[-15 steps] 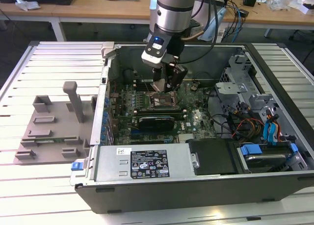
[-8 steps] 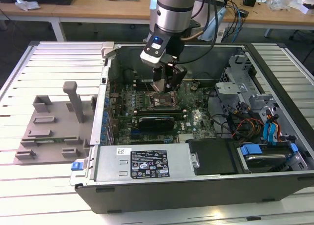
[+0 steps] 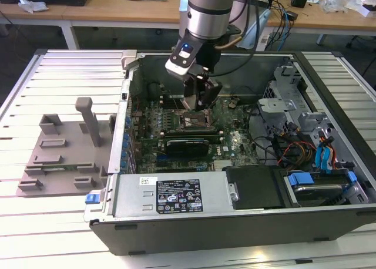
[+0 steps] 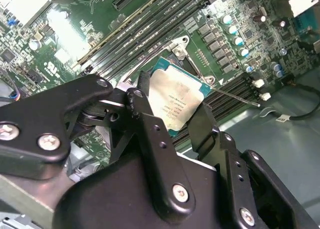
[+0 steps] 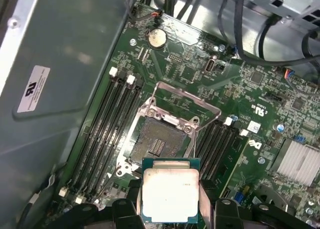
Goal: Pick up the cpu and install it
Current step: 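Place the cpu into insertion slot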
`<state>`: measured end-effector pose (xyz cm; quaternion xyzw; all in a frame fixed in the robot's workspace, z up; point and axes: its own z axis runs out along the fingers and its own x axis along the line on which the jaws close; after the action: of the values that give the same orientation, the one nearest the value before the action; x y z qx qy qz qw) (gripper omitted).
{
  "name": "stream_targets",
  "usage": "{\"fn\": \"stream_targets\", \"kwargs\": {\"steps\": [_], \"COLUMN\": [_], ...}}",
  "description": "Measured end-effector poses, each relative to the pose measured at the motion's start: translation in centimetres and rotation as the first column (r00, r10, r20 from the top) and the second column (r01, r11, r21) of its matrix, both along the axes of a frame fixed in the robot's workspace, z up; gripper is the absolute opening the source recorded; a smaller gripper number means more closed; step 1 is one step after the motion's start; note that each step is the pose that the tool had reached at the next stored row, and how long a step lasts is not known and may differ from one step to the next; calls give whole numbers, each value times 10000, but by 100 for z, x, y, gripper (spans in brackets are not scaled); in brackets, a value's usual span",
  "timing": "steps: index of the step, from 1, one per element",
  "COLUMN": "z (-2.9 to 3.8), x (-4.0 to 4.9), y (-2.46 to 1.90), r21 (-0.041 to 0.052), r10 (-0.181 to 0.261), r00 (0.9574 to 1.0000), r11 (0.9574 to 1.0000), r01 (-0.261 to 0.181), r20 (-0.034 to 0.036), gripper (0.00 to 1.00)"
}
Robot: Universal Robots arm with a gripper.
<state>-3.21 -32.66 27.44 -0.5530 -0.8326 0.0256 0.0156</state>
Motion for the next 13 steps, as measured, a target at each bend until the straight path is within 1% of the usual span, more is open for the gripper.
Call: {"fn": "stream_targets", "kwargs": {"steps": [2,5,7,9,13], "z": [-1,-4,-5,-6,-7], "x": [0,0,0,0,0], "y": [0,0,0,0,0], "r21": [-3,-25,-44,-55,-70], "r10": [-186,-693,-1011,-1226,-1541], "r00": [9998,9976,9949,9925,9880], "r11": [9998,9976,9949,9924,9880], "r01": [186,693,1011,1226,1541], "r20": [0,1,3,4,6], "gripper": [55,55,55,55,55]}}
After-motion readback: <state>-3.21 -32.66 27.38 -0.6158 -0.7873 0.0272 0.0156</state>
